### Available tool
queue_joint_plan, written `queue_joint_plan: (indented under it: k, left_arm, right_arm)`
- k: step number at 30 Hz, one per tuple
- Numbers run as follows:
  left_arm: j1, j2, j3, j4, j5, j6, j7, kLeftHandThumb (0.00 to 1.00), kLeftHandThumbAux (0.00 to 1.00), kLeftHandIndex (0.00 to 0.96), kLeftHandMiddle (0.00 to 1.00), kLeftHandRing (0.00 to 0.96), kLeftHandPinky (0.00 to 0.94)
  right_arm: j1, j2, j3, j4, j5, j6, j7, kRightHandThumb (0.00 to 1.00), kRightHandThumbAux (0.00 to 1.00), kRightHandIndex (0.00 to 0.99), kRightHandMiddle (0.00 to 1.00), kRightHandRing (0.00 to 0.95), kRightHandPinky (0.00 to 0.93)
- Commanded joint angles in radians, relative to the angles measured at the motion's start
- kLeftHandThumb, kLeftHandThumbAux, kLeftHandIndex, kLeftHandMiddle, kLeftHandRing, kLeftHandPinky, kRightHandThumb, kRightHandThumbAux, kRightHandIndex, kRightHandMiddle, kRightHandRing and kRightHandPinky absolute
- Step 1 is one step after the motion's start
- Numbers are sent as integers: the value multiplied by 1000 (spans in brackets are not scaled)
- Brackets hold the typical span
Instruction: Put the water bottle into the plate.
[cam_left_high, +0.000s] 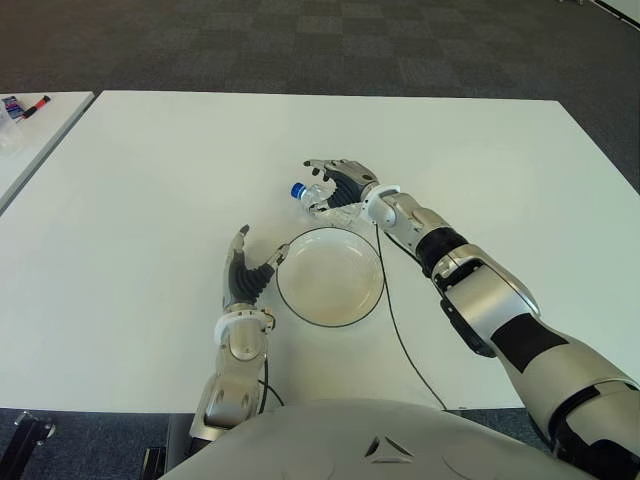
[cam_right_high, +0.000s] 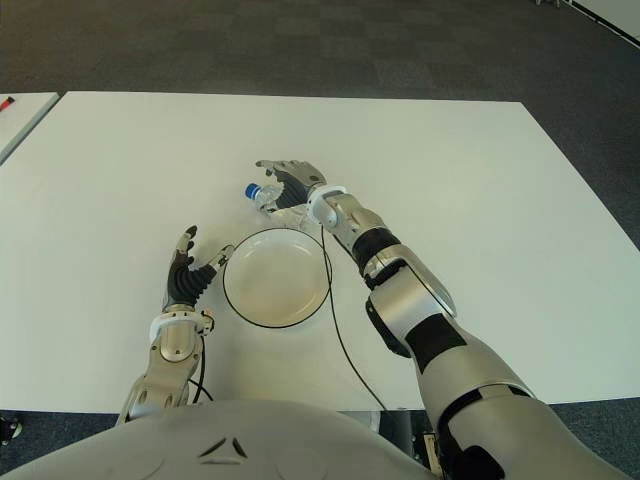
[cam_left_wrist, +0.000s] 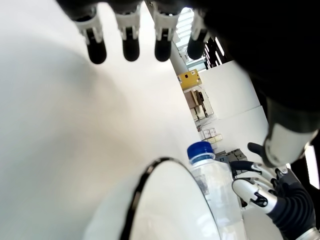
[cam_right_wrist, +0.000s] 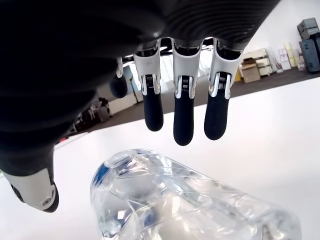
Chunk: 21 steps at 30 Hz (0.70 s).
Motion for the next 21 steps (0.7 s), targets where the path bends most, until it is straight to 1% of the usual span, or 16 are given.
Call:
queue_joint_plan:
  k: [1, 5, 9, 15, 21]
  left_arm:
    - [4, -50, -41, -21, 10, 22, 2, 151, 580, 40, 57, 66, 95]
    - [7, -52, -46, -28, 15, 29, 2, 154, 590, 39, 56, 64, 94]
    - [9, -53, -50, -35, 18, 36, 2, 154, 593, 39, 56, 64, 94]
    - [14, -52, -48, -38, 13, 30, 0, 153, 586, 41, 56, 64, 92]
    - [19, -51, -49, -41, 8, 19, 0, 159, 577, 44, 59, 65, 94]
  right_arm:
    - [15, -9, 13, -12, -14, 26, 13, 303, 590, 51, 238, 290, 332]
    - [26, -4, 22, -13, -21, 59, 30, 318, 589, 47, 217, 266, 305]
    - [31, -2, 29, -17, -24, 87, 50, 325, 590, 43, 203, 252, 300]
    - [48, -2, 34, -36, -25, 114, 54, 319, 583, 44, 200, 263, 344]
    - [69, -15, 40, -93, -30, 134, 65, 292, 583, 42, 203, 284, 381]
